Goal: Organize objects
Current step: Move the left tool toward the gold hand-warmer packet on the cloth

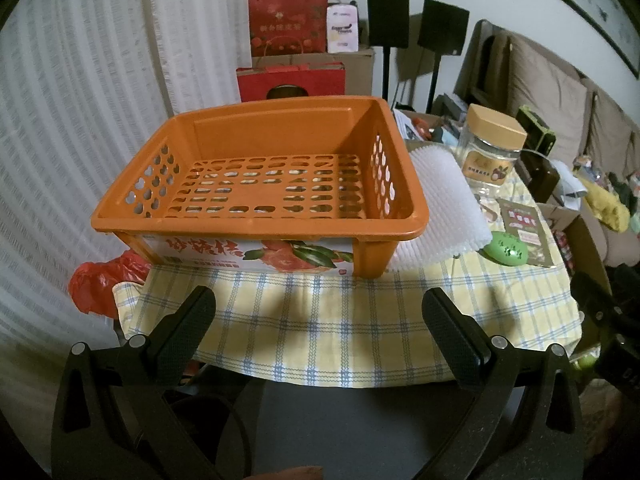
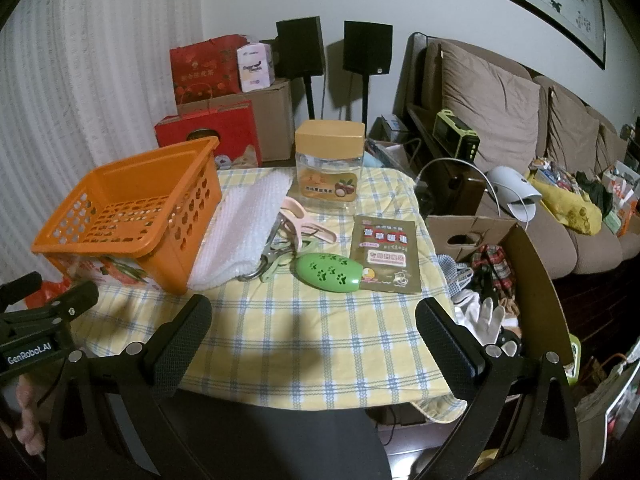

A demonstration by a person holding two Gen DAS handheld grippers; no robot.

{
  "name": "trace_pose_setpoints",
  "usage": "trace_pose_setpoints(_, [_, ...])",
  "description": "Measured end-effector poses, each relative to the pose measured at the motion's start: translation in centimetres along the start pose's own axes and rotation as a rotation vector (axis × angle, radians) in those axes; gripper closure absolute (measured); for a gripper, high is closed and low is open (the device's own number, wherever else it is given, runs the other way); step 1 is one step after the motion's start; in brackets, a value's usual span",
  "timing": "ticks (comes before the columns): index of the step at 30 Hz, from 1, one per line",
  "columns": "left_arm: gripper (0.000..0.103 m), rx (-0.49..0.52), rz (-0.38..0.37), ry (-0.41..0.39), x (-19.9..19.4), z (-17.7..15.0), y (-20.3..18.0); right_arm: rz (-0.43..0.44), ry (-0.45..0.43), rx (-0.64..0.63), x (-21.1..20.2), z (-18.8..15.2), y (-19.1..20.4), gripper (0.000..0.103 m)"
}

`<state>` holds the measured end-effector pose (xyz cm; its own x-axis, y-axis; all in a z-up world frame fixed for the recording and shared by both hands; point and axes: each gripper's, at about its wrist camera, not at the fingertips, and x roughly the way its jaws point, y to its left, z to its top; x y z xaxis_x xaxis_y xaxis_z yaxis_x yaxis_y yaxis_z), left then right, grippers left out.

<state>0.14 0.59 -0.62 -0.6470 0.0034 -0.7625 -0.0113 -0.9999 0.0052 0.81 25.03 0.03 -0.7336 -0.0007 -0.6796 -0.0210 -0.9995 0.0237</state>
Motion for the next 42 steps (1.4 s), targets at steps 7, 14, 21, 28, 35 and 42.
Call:
trace_pose_setpoints(7, [0.0,0.028,-0.004,-0.001,0.4,-0.5,-0.4,-0.003,0.001,0.001,0.1,-0.2,-0.2,0.0])
trace_pose_setpoints(14, [0.0,0.051,-0.071,0.0,0.9,-0.2,-1.2,-0.011,-0.007,-0.004,0.2,-0.2,-1.2,0.0])
trace_pose_setpoints(21, [0.0,0.088,-0.137,0.023,1.3,-0.5,-3.0,-0.045,0.005,0.005,0.5,-0.2,-2.9,0.0])
trace_pose_setpoints(28, [0.0,0.13,-0.197,-0.011,0.8,0.7,-6.2,-0.081,0.006,0.061,0.6,-0.2,-5.8,0.0])
trace_pose_setpoints(35, [0.001,0.203,-0.193,-0.025,1.4,2.4,-9.6,-0.124,0.004,0.079,0.7,-0.1,-8.5,0.002])
trace_pose_setpoints(42, [0.01,0.241,-0.212,-0.032,2.6,3.6,-12.3,-0.112,0.016,0.097,1.7,0.4,-10.4,0.012])
